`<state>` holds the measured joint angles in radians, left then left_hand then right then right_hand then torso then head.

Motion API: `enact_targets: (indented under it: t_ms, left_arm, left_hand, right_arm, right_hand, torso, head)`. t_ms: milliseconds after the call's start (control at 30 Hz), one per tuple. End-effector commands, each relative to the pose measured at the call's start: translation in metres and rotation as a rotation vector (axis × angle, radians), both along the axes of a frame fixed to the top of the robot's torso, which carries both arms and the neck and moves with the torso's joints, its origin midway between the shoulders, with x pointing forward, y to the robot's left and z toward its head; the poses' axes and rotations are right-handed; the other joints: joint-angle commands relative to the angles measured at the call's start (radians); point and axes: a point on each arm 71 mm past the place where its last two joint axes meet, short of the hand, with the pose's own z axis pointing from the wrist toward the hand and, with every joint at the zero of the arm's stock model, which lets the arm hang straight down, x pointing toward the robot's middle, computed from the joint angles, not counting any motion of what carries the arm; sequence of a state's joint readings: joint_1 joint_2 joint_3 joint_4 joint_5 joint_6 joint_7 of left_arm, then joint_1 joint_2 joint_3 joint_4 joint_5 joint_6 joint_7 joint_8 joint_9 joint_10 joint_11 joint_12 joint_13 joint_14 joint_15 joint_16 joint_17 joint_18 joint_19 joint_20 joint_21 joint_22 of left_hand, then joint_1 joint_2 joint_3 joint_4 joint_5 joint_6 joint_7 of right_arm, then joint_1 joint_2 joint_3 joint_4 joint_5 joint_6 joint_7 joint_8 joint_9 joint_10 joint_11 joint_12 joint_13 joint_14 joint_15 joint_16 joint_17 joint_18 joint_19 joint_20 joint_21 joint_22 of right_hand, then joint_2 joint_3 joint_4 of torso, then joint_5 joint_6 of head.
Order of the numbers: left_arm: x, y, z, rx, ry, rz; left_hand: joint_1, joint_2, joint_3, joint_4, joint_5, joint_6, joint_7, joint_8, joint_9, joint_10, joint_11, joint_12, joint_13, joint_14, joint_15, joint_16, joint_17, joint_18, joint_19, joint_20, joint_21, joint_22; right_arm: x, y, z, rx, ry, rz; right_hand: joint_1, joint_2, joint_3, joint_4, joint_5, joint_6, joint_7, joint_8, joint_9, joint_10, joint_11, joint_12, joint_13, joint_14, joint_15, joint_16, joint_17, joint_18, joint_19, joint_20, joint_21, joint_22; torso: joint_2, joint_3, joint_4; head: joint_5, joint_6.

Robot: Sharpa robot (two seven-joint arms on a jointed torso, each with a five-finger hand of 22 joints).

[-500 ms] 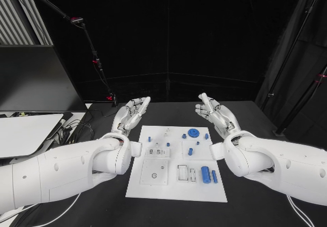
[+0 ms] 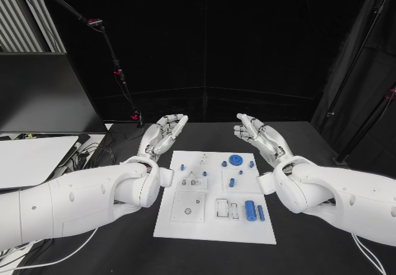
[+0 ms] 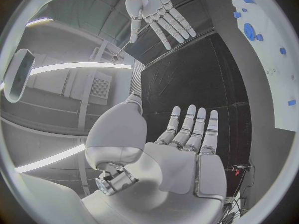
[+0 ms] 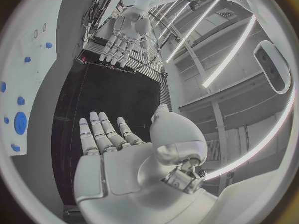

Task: Assemble the parts on the task board

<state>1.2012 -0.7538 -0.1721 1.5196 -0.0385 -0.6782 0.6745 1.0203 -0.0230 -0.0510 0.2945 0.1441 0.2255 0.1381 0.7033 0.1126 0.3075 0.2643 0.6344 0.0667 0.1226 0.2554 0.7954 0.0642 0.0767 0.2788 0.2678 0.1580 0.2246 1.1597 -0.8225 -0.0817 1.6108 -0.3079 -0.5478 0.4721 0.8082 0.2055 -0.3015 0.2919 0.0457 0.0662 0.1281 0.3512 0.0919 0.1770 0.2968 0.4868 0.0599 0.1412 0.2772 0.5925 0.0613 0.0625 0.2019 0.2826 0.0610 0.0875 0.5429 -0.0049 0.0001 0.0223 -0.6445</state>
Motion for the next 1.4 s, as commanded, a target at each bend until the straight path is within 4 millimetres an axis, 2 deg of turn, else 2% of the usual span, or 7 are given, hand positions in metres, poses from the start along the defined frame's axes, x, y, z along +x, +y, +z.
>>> enact_targets:
  t_ms: [33, 333, 500, 600, 833, 1000, 1400]
  left_arm:
    - [-0.009, -0.003, 0.024, -0.056, -0.355, -0.062]
    - [-0.007, -0.004, 0.024, -0.055, -0.352, -0.062]
    - [-0.006, -0.004, 0.024, -0.056, -0.349, -0.065]
    - [-0.006, -0.005, 0.023, -0.059, -0.347, -0.070]
    - [-0.006, -0.006, 0.024, -0.064, -0.345, -0.076]
    - [-0.007, -0.007, 0.024, -0.066, -0.347, -0.079]
    - [-0.008, -0.007, 0.024, -0.066, -0.350, -0.078]
  left_hand:
    - [-0.005, -0.007, -0.007, 0.001, -0.004, 0.007, 0.160, 0.007, -0.002, 0.004, 0.001, 0.004, 0.000, -0.001, 0.004, 0.002, 0.001, 0.008, 0.001, 0.006, 0.005, 0.001]
    - [-0.005, -0.009, -0.008, 0.001, -0.005, 0.007, 0.160, 0.008, -0.003, 0.004, 0.001, 0.005, 0.000, -0.001, 0.004, 0.002, 0.001, 0.009, 0.002, 0.006, 0.006, 0.002]
    - [-0.005, -0.009, -0.008, 0.001, -0.006, 0.007, 0.160, 0.009, -0.003, 0.005, 0.001, 0.005, 0.000, -0.001, 0.004, 0.002, 0.001, 0.009, 0.002, 0.007, 0.007, 0.002]
    - [0.004, -0.024, -0.010, 0.002, -0.005, 0.007, 0.160, 0.012, -0.006, 0.005, 0.001, 0.009, 0.000, -0.001, 0.006, 0.003, 0.001, 0.010, 0.004, 0.010, 0.009, 0.003]
    - [0.007, -0.033, -0.011, 0.002, -0.004, 0.006, 0.160, 0.013, -0.007, 0.006, 0.001, 0.010, 0.000, -0.001, 0.006, 0.003, 0.001, 0.011, 0.004, 0.011, 0.010, 0.004]
    - [0.008, -0.026, -0.008, 0.002, -0.003, 0.009, 0.160, 0.016, -0.009, 0.008, 0.001, 0.013, 0.000, -0.001, 0.007, 0.003, 0.001, 0.012, 0.004, 0.012, 0.011, 0.004]
    - [0.011, -0.014, -0.003, 0.002, -0.002, 0.017, 0.160, 0.024, -0.011, 0.018, 0.000, 0.021, 0.001, 0.001, 0.005, 0.004, 0.001, 0.014, 0.000, 0.013, 0.012, 0.003]
  right_arm:
    - [-0.001, 0.002, 0.001, -0.007, -0.006, 0.034]
    - [0.001, -0.003, 0.000, -0.013, -0.001, 0.027]
    - [0.001, -0.005, 0.000, -0.016, 0.003, 0.025]
    - [0.002, -0.006, 0.000, -0.017, 0.008, 0.026]
    - [0.000, -0.011, -0.001, -0.020, 0.015, 0.024]
    - [-0.001, -0.013, 0.000, -0.022, 0.022, 0.033]
    - [0.001, -0.014, -0.001, -0.027, 0.017, 0.029]
  right_hand:
    - [0.008, 0.002, -0.005, -0.001, 0.003, 0.007, 0.167, 0.005, 0.001, 0.001, 0.004, 0.007, 0.002, 0.001, 0.006, 0.007, 0.001, 0.013, -0.001, 0.007, 0.004, 0.002]
    - [0.011, 0.004, -0.005, -0.001, 0.003, 0.007, 0.167, 0.006, 0.001, 0.002, 0.004, 0.009, 0.002, 0.001, 0.007, 0.007, 0.001, 0.013, -0.001, 0.007, 0.005, 0.002]
    - [0.021, 0.008, -0.004, -0.003, 0.003, 0.007, 0.167, 0.009, 0.000, 0.003, 0.004, 0.013, 0.003, 0.003, 0.007, 0.011, 0.002, 0.012, 0.000, 0.006, 0.006, 0.003]
    - [0.031, 0.009, -0.004, -0.003, 0.004, 0.006, 0.167, 0.012, -0.001, 0.003, 0.004, 0.016, 0.003, 0.004, 0.008, 0.013, 0.002, 0.011, 0.002, 0.006, 0.007, 0.004]
    - [0.038, 0.009, -0.004, -0.003, 0.004, 0.006, 0.168, 0.014, -0.001, 0.003, 0.004, 0.020, 0.004, 0.005, 0.008, 0.015, 0.002, 0.010, 0.002, 0.006, 0.008, 0.004]
    - [0.044, 0.011, -0.005, -0.003, 0.004, 0.006, 0.167, 0.015, -0.002, 0.006, 0.004, 0.027, 0.004, 0.006, 0.009, 0.018, 0.002, 0.010, 0.003, 0.006, 0.009, 0.005]
    - [0.048, 0.011, -0.005, -0.003, 0.004, 0.006, 0.168, 0.017, -0.002, 0.007, 0.004, 0.029, 0.005, 0.007, 0.009, 0.020, 0.002, 0.010, 0.004, 0.006, 0.010, 0.005]
  torso:
    - [0.001, 0.0016, 0.0035]
    - [0.006, 0.0050, 0.0080]
    - [0.009, 0.0040, 0.0062]
    - [0.014, 0.0037, 0.0066]
    - [0.038, 0.0079, 0.0112]
    - [0.059, 0.0109, 0.0144]
    - [0.092, 0.0087, 0.0144]
  head:
    - [-0.001, -0.004]
    - [0.001, -0.010]
    - [0.003, -0.015]
    - [0.001, -0.016]
    - [-0.004, -0.016]
    - [-0.006, -0.040]
    - [-0.017, -0.053]
